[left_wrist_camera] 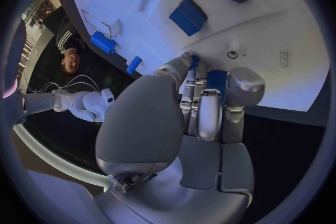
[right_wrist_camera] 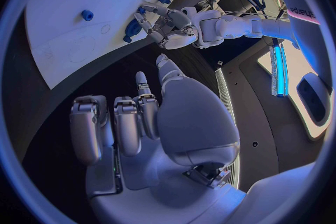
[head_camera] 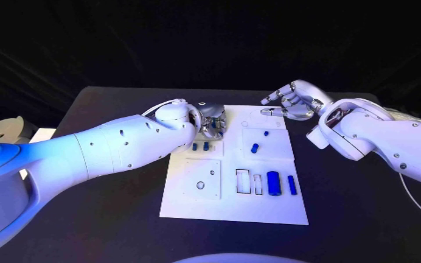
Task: Assemble the parts on the task board
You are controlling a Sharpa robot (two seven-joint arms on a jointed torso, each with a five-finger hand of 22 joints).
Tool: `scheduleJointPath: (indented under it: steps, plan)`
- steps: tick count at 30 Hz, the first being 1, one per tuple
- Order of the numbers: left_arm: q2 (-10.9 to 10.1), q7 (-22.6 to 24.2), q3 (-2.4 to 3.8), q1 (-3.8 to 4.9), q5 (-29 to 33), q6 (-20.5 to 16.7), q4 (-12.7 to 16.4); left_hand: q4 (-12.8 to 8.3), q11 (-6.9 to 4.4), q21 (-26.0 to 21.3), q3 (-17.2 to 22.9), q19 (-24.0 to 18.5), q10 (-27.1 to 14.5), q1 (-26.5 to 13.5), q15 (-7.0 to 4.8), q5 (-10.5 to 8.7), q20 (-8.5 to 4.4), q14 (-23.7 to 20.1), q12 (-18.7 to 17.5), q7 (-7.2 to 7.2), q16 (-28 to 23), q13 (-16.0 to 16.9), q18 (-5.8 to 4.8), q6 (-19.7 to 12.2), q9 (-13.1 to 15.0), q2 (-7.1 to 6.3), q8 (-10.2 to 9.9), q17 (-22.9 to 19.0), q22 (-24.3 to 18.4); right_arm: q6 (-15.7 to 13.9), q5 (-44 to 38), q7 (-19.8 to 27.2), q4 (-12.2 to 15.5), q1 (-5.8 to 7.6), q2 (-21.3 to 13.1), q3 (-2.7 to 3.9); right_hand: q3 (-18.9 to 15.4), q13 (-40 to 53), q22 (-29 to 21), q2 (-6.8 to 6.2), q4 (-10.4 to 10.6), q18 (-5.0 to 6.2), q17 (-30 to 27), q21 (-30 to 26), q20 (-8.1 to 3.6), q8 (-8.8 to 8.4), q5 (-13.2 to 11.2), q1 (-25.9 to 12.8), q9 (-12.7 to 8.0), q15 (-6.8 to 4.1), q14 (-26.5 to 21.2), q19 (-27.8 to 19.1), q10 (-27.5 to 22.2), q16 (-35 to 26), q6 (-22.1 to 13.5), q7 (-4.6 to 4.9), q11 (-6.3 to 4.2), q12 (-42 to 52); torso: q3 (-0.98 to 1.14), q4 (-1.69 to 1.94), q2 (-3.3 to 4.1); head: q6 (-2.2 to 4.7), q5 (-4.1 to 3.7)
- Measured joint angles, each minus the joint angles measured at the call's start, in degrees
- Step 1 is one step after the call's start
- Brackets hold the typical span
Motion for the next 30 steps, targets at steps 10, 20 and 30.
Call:
scheduleJointPath:
  steps: [10,20,30]
  plan:
    - [0.0,-0.7,0.09,0.07,0.0,0.6,0.1,-1.3,-0.2,0.7,1.9,0.0,1.9,0.5,-0.43,0.0,0.0,0.0,-0.8,0.04,0.3,0.1,0.0,1.0,-0.2,0.46,-0.3,-0.1,0.9,0.0,0.0,0.0,0.0,0.0,0.0,0.0,0.0,0.0,0.0,0.0,0.0,0.0,0.0,0.0,0.0,0.0,0.0,0.0,0.0,0.0,0.0,0.0,0.0,0.0,0.0,0.0,0.0,0.0,-0.02,0.02,0.01,-0.14,0.04]
    - [-0.2,-0.7,0.05,-0.02,-0.1,0.1,0.4,-4.4,-0.49,1.8,5.8,0.0,4.6,1.3,-0.43,-0.23,-0.42,0.0,-1.9,0.22,1.0,0.3,-0.01,3.1,-0.3,1.29,-0.9,0.2,1.9,0.1,0.0,0.0,-0.1,0.0,0.1,0.0,0.0,0.0,0.0,0.0,0.0,0.0,0.0,0.0,0.0,0.0,0.0,0.0,0.0,0.0,0.0,0.0,0.0,0.0,0.0,0.0,0.0,0.0,-0.02,0.01,0.01,-0.19,0.19]
    - [-1.7,-0.4,0.23,-0.42,0.0,-1.9,1.8,-6.3,-0.5,2.2,8.4,0.0,5.6,1.0,-0.43,-0.42,-0.42,0.0,-3.5,0.43,1.5,0.6,-0.01,3.9,-0.3,1.02,-1.9,0.2,2.6,0.1,0.0,0.1,-0.1,0.0,0.1,0.0,0.0,0.0,0.0,0.0,0.0,0.0,0.0,0.0,0.0,0.0,0.0,0.0,0.0,0.0,0.0,0.0,0.0,0.0,0.0,0.0,0.0,0.0,-0.01,0.03,-0.02,0.08,0.24]
